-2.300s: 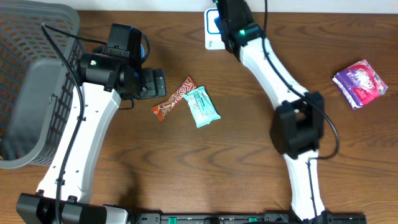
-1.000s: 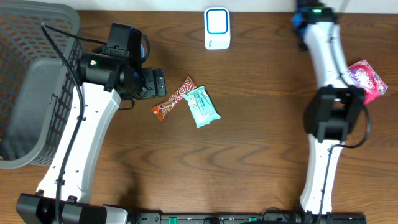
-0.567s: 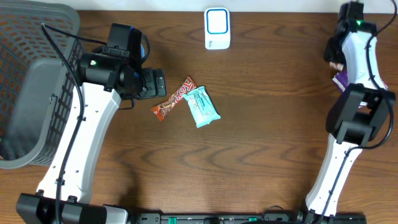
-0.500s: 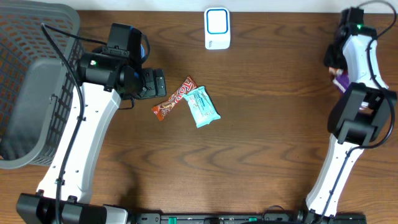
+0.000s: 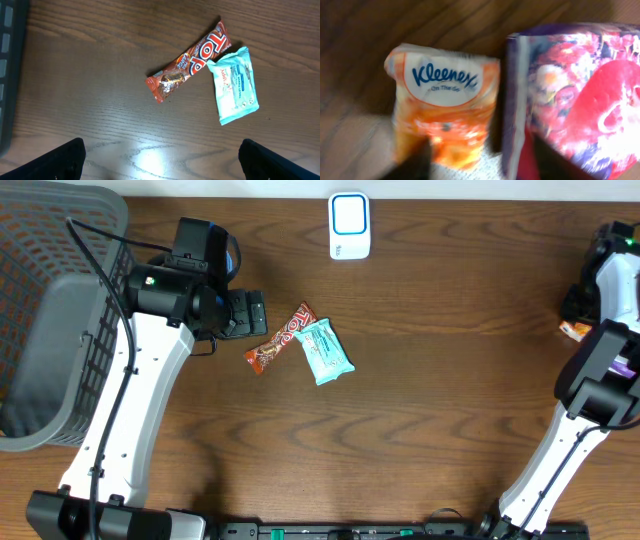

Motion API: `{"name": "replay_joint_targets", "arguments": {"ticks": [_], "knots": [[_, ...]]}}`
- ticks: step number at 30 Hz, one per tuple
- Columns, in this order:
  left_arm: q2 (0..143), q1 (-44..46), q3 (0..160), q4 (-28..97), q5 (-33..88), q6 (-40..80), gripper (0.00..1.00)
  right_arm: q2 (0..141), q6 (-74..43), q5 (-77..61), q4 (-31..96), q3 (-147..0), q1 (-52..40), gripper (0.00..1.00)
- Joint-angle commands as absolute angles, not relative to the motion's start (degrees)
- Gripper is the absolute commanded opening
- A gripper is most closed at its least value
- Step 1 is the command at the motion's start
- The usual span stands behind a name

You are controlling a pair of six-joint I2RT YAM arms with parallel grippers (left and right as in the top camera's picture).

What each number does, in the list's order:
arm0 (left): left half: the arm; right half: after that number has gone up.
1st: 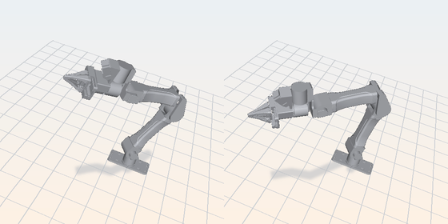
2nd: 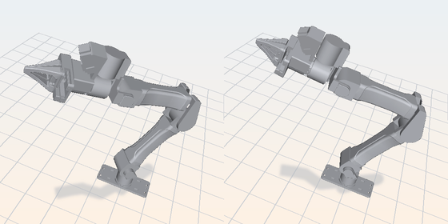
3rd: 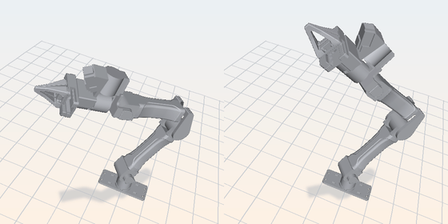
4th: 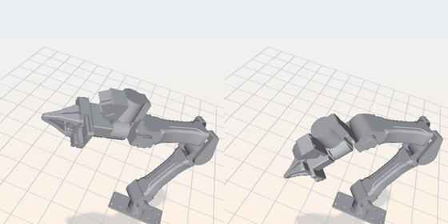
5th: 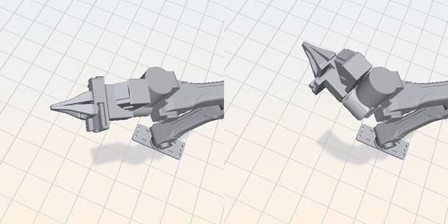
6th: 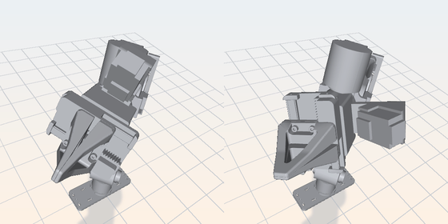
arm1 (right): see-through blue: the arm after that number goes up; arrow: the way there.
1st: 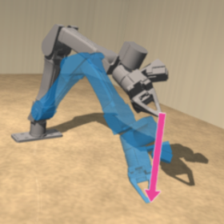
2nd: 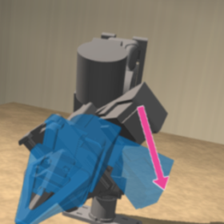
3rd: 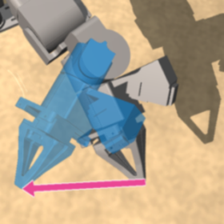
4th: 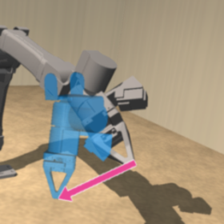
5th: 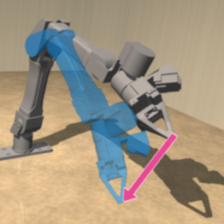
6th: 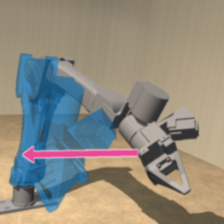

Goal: Scan the item barcode
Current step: 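Release the Kleenex pack beside the purple pack at right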

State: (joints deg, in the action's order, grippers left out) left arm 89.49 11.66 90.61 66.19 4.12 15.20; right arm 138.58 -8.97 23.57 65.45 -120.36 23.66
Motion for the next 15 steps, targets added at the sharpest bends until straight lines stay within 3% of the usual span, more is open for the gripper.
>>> {"name": "replay_joint_targets", "arguments": {"ticks": [1,5,11,15], "knots": [[89.6,11.4,90.3,66.4,3.6,15.5,0.98,131.9,-9.4,20.3,65.2,-122.6,21.8,0.99],[89.6,11.4,90.3,66.4,3.6,15.5,0.98,126.7,-9.4,8.4,64.0,-123.3,19.7,0.99],[89.6,11.4,90.3,66.4,3.6,15.5,0.98,119.5,-6.3,-29.7,65.3,-123.3,15.5,0.99],[89.6,11.4,90.3,66.4,3.6,15.5,0.98,119.8,0.0,-42.2,68.7,-122.9,10.0,0.99]]}}
